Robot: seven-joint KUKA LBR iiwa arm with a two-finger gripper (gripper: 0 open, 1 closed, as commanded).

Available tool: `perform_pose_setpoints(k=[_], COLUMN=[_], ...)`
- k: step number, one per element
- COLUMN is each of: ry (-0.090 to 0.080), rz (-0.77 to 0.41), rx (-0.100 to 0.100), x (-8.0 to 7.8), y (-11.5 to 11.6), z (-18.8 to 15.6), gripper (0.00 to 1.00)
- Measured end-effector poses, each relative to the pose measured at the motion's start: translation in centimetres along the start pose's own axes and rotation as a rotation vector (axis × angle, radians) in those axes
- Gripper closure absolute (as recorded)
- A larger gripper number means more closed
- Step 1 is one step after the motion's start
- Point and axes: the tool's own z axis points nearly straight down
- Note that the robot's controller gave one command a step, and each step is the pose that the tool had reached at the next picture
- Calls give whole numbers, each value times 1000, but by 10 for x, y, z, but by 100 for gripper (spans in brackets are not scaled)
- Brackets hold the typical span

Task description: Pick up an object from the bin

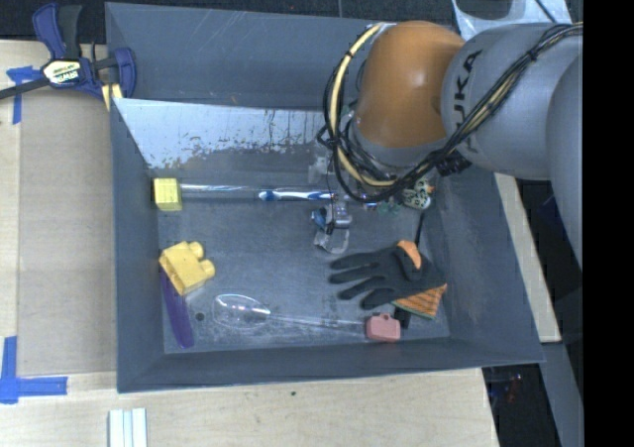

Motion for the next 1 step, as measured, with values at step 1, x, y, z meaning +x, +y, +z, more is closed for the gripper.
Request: perform_pose_setpoints(k=[1], ry=[-8], rz=[1], rx=[0], x=[-2], y=[0], z=[-4], gripper=[0])
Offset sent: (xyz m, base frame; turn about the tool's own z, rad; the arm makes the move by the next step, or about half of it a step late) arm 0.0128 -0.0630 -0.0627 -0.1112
